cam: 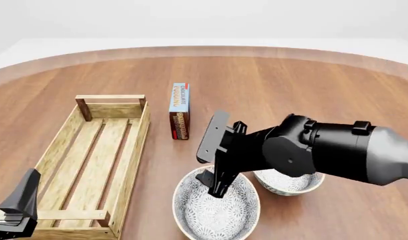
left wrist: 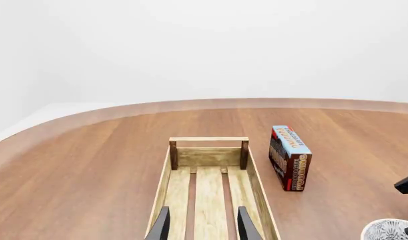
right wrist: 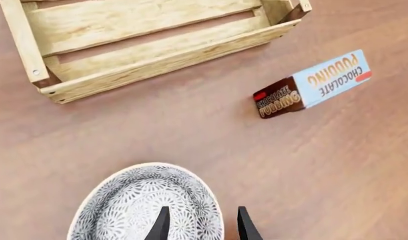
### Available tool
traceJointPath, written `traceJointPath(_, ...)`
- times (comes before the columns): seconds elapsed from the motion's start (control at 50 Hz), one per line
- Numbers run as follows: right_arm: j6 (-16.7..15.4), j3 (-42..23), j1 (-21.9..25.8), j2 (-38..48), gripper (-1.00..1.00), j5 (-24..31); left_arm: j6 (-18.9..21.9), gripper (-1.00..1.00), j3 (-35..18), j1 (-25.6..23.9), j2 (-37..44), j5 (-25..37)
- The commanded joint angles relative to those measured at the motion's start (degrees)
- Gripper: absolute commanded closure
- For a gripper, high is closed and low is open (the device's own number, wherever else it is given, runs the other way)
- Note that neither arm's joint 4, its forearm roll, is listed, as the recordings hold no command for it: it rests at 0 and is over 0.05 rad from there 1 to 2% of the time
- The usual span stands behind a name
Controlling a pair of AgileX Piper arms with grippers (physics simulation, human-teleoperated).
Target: Stack the left bowl on the right bowl and place them in the tray.
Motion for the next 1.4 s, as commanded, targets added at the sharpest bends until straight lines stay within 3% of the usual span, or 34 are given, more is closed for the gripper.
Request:
traceJointPath(0.02, 0.5, -0.3, -1.2, 5.1, -1.00, -1.4, 0.0, -1.00, 0.0, 0.0, 0.0, 0.0)
traceJointPath(0.82, 1.9, 1.3, -0.8, 15.3, -1.00, -6.3, 0.0, -1.00, 0.0, 0.0, 0.0, 0.0)
traceJointPath(1.14, 1.0, 2.1, -1.2, 17.8, -1.00, -7.5, 0.0, -1.00, 0.0, 0.0, 0.0, 0.0)
traceJointPath(1.16, 0.1, 2.3, -2.2, 17.6, 1.00, -7.9, 0.0, -1.00, 0.0, 0.0, 0.0, 0.0)
traceJointPath(1.4, -1.9, 2.6, -2.1, 14.0, 1.00, -6.5, 0.0, -1.00, 0.0, 0.0, 0.0, 0.0)
